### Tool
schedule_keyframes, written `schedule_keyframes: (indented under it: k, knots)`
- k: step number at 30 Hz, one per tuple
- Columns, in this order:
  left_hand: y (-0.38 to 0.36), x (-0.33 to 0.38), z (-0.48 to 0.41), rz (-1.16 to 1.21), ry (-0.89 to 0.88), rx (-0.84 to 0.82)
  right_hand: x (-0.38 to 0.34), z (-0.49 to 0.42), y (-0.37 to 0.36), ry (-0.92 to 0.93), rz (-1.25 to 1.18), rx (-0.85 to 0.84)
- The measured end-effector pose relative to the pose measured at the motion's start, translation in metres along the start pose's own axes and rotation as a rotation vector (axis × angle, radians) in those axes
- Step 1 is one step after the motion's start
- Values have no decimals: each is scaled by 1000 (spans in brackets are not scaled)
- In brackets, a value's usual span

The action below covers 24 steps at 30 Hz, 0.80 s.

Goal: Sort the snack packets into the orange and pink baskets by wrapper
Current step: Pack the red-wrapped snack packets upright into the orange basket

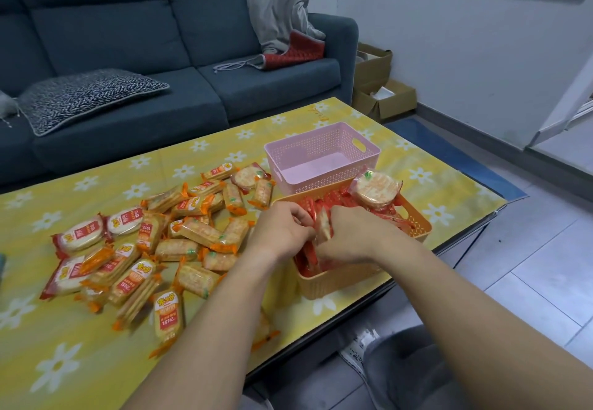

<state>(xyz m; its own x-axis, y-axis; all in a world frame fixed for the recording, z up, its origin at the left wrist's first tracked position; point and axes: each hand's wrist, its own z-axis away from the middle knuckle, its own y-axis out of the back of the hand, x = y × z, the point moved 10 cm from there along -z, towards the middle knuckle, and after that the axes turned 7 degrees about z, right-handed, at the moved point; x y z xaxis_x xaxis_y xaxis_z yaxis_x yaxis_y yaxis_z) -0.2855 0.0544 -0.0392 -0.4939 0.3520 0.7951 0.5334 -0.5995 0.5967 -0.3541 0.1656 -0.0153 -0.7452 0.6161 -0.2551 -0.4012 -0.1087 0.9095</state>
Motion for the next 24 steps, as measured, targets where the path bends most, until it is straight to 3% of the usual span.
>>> schedule_keyframes:
  k: [9, 12, 15, 17, 21, 24]
  knots:
    - [-5, 13, 2, 104, -89, -10, 0, -9, -16, 62, 72, -25]
    - [-9, 14, 2, 108, -87, -57, 10, -8, -14, 126, -190, -158]
    - [-5, 12, 4, 99, -61, -60, 45, -11, 23, 109, -348, 53]
    - [-4, 11, 5, 106, -41, -73, 60, -15, 34, 116, -240, 145]
    - [-3, 9, 2, 110, -10, -87, 57, -26, -2, 132, -12, -37]
    - [-2, 8, 2, 104, -7, -84, 50, -31, -5, 100, 95, 14]
